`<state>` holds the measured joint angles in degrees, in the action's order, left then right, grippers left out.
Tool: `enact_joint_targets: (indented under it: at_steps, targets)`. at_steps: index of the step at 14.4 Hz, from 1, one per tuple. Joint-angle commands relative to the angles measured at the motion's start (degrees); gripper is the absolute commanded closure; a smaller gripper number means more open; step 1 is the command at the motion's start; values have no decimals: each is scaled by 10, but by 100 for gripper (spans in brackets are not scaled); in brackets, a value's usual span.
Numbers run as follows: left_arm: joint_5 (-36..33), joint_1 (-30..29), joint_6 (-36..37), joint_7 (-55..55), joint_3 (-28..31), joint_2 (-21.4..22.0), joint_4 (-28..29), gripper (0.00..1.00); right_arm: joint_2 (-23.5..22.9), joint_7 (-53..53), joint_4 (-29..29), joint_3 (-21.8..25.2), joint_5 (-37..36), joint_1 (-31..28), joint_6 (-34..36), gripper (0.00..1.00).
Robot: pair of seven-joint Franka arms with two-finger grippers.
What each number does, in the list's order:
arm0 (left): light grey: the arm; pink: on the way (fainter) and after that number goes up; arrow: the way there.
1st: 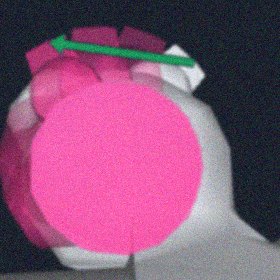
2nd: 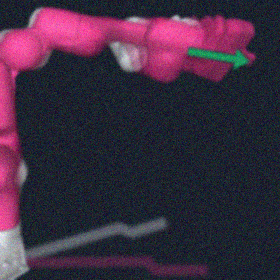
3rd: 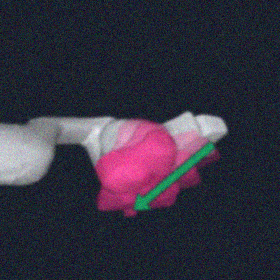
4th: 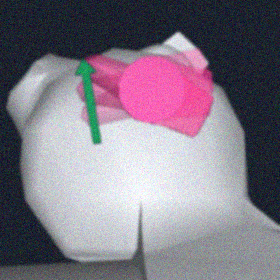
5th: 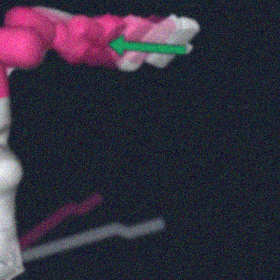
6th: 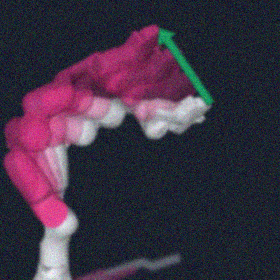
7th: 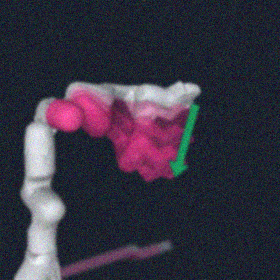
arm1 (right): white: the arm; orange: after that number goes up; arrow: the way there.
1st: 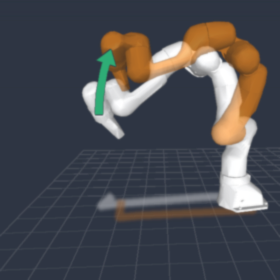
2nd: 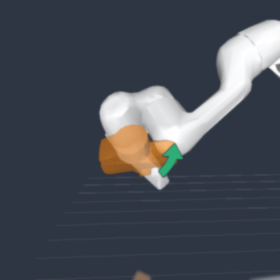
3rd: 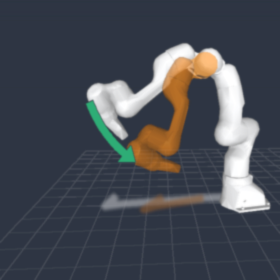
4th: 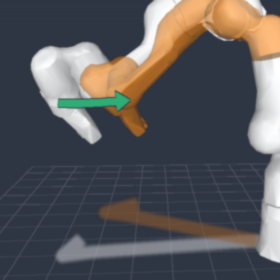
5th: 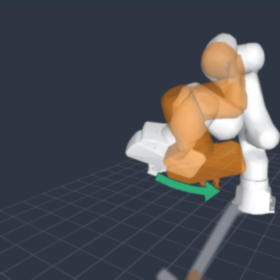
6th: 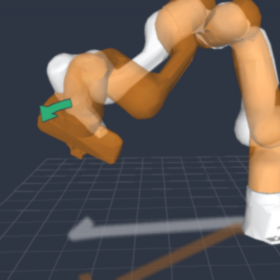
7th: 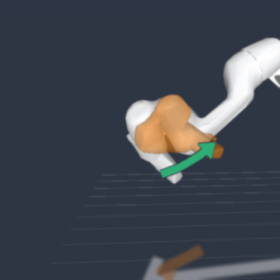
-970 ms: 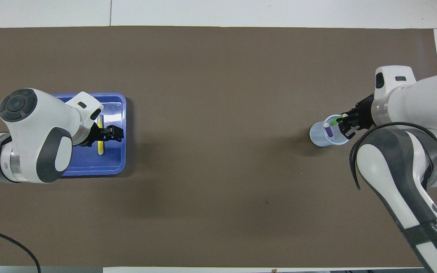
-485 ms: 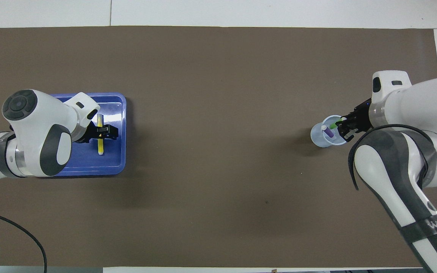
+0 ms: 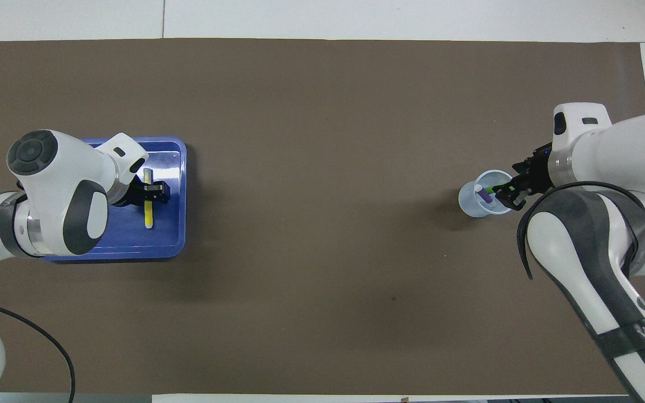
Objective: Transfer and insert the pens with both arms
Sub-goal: 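Lift the yellow pen with the left gripper while the right gripper approaches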
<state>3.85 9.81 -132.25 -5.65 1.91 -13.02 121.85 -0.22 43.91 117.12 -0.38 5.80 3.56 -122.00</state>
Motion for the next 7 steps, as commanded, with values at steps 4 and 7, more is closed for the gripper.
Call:
enact_joint_targets:
  at_steps: [4, 7]
  targets:
    - [-10, -4, -3, 9, -1, -12, -10, 98, 8, -191, -77, -15, 173, 20, 98, 0]
    - [-10, -4, 1, 9, -1, -12, -13, 100, 8, -392, -77, -16, 288, 68, 85, 0]
